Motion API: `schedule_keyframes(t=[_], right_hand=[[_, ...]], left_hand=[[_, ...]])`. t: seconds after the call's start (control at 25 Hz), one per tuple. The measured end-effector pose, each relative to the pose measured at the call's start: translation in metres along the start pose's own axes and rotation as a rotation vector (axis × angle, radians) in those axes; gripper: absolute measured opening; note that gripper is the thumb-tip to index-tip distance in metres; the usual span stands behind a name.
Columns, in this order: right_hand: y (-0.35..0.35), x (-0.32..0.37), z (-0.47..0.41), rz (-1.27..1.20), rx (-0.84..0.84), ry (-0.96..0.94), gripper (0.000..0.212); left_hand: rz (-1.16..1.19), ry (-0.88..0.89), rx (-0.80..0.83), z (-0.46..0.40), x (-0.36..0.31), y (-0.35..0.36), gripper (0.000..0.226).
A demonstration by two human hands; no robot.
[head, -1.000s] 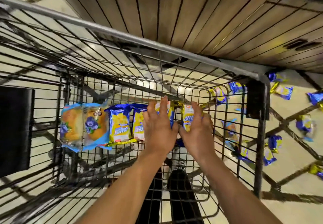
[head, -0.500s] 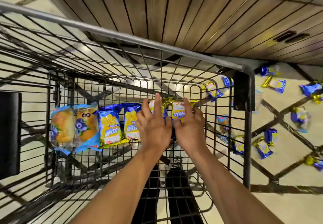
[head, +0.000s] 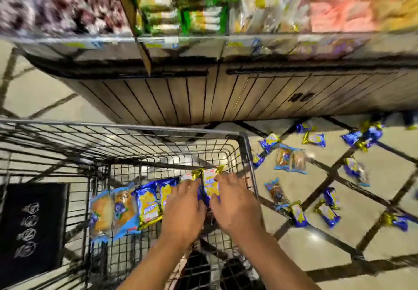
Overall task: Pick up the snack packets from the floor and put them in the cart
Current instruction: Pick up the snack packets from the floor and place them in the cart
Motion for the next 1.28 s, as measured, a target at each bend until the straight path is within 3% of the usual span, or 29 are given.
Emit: schedule_keyframes(t=[0.2, 0.44, 0.72, 1.0, 1.28], right_hand=[[-0.075, -0.038, 0.063, 0.089, -0.169, 0.062, 0.035], [-0.153, -0.125, 0.144, -0.047, -0.26, 0.207, 0.034], [-0.17, -0.287, 0.246, -0.099, -0.388, 0.353, 0.045], [-0.169, -0.433, 0.341, -0.22, -0.423, 0.522, 0.041], [-0.185, -0.533, 0.367, -0.346, -0.517, 0.702, 0.041]], left_hand=[[-0.183, 0.224, -0.023, 0.016, -0.087, -0.065, 0.064], [-0.264, 0.434, -0.004, 0.059, -0.227, -0.078, 0.052], [-0.446, 0.618, -0.015, 0.124, -0.367, -0.014, 0.041], [-0.436, 0.809, 0.134, 0.18, -0.491, 0.068, 0.058], [-0.417, 0.983, 0.182, 0.171, -0.612, 0.121, 0.059]])
Point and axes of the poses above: each hand's wrist, its own z-axis away from the middle knuckle, its own y-axis out of the palm, x = y × z, the point moved 3 cm from there along -z, towards the middle knuckle, and after that the axes turned 14 degrees about y, right-handed, at the moved point
